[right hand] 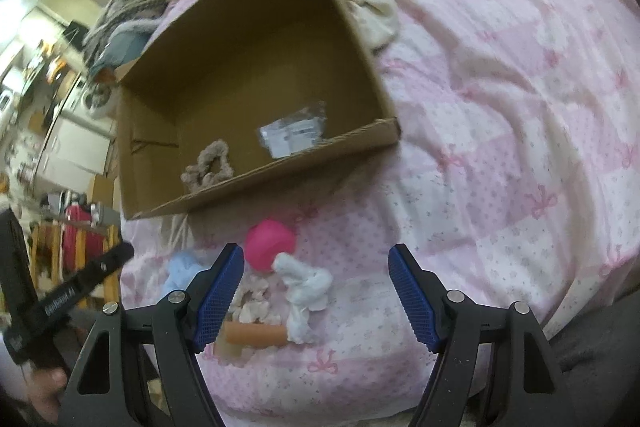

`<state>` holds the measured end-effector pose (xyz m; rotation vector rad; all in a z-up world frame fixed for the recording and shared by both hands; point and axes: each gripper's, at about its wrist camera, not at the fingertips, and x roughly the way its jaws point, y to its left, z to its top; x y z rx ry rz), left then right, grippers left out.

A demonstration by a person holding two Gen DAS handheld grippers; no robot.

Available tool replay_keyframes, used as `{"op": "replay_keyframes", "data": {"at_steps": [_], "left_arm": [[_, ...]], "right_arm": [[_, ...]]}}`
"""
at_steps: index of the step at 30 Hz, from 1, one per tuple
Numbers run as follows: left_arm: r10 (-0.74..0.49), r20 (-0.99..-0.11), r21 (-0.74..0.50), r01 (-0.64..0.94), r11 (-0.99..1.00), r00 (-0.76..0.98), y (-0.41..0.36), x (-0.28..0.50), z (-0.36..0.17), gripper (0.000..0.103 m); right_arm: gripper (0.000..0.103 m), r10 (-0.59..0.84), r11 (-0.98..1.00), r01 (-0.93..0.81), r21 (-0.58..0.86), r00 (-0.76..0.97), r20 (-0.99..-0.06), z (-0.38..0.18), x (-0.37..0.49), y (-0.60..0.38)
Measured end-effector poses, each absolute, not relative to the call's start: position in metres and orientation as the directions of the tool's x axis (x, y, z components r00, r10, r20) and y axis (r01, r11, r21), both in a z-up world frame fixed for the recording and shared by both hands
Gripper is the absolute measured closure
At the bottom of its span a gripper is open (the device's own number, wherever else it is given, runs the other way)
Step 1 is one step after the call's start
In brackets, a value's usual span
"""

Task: Organize soft objects
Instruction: 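Grasp the light-blue fluffy scrunchie with the left tool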

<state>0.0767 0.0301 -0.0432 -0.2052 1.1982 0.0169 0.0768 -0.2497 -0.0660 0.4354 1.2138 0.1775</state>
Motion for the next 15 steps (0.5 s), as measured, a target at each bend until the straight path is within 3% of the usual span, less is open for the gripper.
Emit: {"op": "replay_keyframes", "data": {"at_steps": [6,13,15], "left_arm": [[-0.18,-0.959,-0.201,-0.076,0.977,0.218,0.01,0.079,-0.077,0.03],[-0.155,-0.98,-0.153,0.027,0.988,0.124,-0.021,0.073,-0.103,0.03],[-0.147,-0.983,-0.144,0.03,0.989,0.114,-0.022,0.073,-0.108,0.046]], "right_arm": [[0.024,0.357,0.903,0.126,0.411,0.311,-0.881,-0.077,0.083,-0.248],[0.024,0.355,0.908,0.116,0.404,0.3,-0.885,-0.08,0.084,-0.243],[0.024,0.355,0.908,0.117,0.402,0.298,-0.886,-0.08,0.084,-0.243]]}}
